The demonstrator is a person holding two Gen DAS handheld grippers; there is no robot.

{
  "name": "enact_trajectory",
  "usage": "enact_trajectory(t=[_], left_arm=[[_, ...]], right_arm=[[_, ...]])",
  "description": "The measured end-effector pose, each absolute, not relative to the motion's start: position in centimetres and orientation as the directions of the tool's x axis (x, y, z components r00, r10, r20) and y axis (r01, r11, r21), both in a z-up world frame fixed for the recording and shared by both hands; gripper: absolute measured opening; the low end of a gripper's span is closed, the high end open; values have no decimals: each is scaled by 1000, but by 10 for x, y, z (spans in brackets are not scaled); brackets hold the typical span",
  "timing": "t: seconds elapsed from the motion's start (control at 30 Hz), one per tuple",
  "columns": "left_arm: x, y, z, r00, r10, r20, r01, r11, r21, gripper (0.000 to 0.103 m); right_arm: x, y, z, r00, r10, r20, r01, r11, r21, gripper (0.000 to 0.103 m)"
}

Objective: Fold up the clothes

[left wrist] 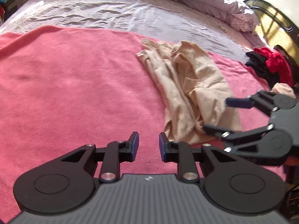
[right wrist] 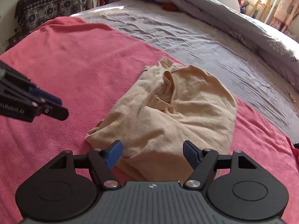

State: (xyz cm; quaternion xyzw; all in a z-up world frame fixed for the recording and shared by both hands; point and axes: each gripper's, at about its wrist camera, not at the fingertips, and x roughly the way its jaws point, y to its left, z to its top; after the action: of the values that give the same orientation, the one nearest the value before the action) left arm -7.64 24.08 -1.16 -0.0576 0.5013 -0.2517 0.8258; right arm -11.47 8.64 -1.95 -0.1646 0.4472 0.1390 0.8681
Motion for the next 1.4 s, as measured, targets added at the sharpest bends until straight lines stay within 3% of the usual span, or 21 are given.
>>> enact_trajectory(t=[0.17, 0.27, 0.33, 0.4, 0.57, 0.7, 0.93, 1.03, 1.07, 1.1, 1.23, 1.37, 1.4], left_arm=[[-41, 233, 7, 353, -564, -746, 456, 800, -390, 37], [-16, 223, 12, 351, -552, -756, 506, 791, -344, 43], [-3, 214, 12, 333, -557, -761, 527, 779, -339, 47], [10, 201, 10, 308, -559, -769, 542, 768, -341, 63], [40, 174, 4, 290, -573, -767, 548, 756, -358, 72], [73, 158, -8, 308, -556, -772, 494, 787, -370, 72], [94, 113, -35, 347, -424, -837, 562, 808, -177, 72], [97, 102, -47, 345, -399, -850, 568, 809, -149, 62], [97, 102, -50, 330, -408, -851, 565, 808, -169, 53], [98, 103, -53, 311, -429, -848, 559, 804, -202, 36], [102, 119, -56, 276, -487, -828, 484, 815, -318, 17], [99, 135, -44, 335, -455, -825, 407, 860, -309, 22], [97, 136, -42, 359, -430, -828, 399, 873, -281, 40]], right_arm=[[-130, 100, -22, 589, 144, -795, -479, 855, -200, 70], [-128, 97, -28, 607, 72, -791, -437, 862, -257, 55], [-126, 95, -33, 612, 38, -790, -421, 861, -285, 54], [-128, 96, -36, 613, 46, -789, -433, 854, -287, 54], [-128, 89, -35, 629, 56, -775, -378, 894, -242, 54], [-136, 82, -35, 650, 63, -757, -358, 904, -232, 54], [-143, 77, -44, 653, 81, -753, -372, 901, -225, 54], [-138, 73, -48, 641, 83, -763, -363, 908, -207, 38], [-137, 71, -49, 639, 88, -764, -362, 911, -197, 36], [-137, 69, -50, 639, 96, -763, -360, 914, -187, 36], [-136, 61, -51, 645, 116, -756, -358, 919, -164, 36], [-136, 59, -51, 651, 117, -750, -360, 918, -169, 36], [-136, 59, -51, 652, 118, -749, -359, 918, -168, 37]])
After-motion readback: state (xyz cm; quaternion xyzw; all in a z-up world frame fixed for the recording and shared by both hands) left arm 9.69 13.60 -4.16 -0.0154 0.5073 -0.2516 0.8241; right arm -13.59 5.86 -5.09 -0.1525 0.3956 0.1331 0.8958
